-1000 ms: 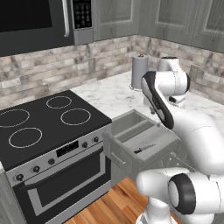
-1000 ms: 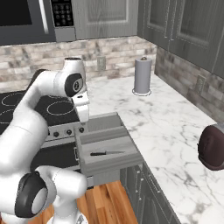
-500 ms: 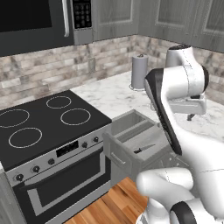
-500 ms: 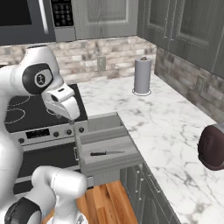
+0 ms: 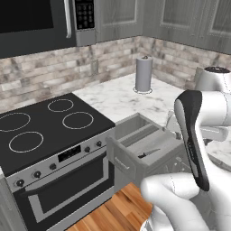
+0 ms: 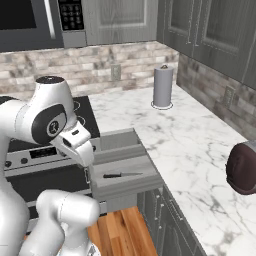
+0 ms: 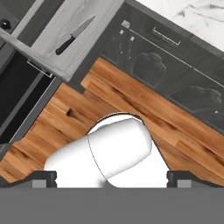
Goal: Pick up the metallic utensils from the counter and place them in the open drawer. Make sure not to pick up any wooden utensils.
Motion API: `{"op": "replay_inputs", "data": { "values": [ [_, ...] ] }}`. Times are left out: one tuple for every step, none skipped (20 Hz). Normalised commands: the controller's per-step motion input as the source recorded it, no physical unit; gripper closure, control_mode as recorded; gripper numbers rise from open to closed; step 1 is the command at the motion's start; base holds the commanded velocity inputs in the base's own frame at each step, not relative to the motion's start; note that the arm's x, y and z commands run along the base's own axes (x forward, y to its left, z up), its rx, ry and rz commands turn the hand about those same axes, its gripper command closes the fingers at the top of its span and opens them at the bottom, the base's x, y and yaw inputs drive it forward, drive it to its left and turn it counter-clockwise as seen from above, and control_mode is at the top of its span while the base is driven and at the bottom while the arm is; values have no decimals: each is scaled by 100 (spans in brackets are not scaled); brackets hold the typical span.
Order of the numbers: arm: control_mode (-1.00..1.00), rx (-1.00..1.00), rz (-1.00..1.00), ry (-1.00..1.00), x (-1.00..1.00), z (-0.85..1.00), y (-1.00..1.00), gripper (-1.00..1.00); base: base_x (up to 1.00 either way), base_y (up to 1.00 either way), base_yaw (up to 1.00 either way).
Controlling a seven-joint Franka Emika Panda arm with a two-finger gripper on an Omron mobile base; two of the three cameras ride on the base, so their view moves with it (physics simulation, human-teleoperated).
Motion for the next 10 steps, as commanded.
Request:
{"op": "replay_inputs", "data": {
  "values": [
    [-100, 0, 0, 0, 0, -9, 0, -100, 0, 0, 0],
    [-100, 0, 0, 0, 0, 0, 0, -100, 0, 0, 0],
    [-100, 0, 0, 0, 0, 0, 0, -100, 0, 0, 0],
    [-100, 0, 0, 0, 0, 0, 0, -100, 0, 0, 0],
    [-100, 0, 0, 0, 0, 0, 0, -100, 0, 0, 0],
    [-100, 0, 0, 0, 0, 0, 0, -100, 0, 0, 0],
    [-100, 0, 0, 0, 0, 0, 0, -100, 0, 0, 0],
    [-100, 0, 0, 0, 0, 0, 0, -100, 0, 0, 0],
    [-100, 0, 0, 0, 0, 0, 0, -100, 0, 0, 0],
    [-100, 0, 0, 0, 0, 0, 0, -100, 0, 0, 0]
  ]
}}
